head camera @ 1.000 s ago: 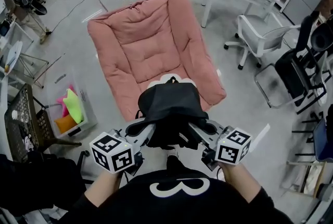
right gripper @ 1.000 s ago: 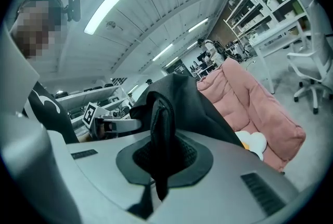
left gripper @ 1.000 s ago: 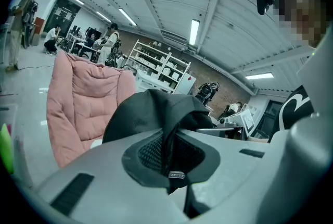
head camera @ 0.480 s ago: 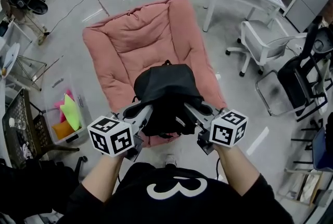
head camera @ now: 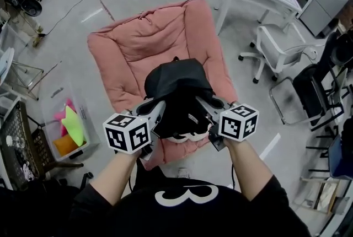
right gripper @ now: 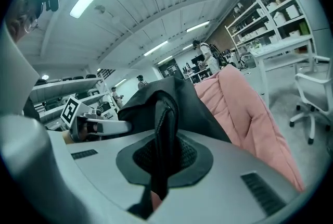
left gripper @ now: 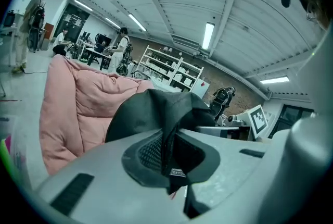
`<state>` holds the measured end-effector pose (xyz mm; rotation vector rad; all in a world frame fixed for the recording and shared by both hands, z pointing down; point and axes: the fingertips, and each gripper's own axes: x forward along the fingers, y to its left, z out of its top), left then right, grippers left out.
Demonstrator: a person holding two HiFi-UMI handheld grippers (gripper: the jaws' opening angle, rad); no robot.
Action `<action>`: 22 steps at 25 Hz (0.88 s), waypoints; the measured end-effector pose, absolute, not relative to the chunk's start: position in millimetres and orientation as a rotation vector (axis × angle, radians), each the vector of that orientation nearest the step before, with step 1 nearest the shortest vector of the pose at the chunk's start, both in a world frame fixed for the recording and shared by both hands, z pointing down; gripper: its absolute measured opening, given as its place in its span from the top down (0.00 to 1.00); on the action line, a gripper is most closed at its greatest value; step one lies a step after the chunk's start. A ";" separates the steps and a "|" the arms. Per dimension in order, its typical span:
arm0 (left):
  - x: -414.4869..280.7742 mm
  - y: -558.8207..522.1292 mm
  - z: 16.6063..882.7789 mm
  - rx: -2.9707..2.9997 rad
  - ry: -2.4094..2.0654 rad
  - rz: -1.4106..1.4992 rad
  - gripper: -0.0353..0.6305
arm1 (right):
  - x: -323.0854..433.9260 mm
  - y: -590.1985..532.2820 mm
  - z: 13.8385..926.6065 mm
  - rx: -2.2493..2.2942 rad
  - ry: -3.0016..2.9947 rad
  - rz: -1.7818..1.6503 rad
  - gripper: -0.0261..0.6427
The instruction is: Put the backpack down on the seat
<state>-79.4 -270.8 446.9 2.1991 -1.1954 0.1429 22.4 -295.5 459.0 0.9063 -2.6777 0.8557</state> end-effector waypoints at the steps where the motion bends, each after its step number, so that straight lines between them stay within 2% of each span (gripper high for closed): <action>1: -84.7 -276.4 449.7 2.200 -1.188 0.148 0.92 | 17.0 -301.2 462.0 0.917 -2.665 0.861 0.94; 14: -151.8 -363.6 485.1 2.196 -1.109 0.224 0.92 | -47.3 -383.5 500.6 1.084 -2.536 0.910 0.94; 22: -157.7 -400.5 515.0 2.186 -1.055 0.277 0.92 | -53.8 -420.6 529.7 1.154 -2.485 0.897 0.94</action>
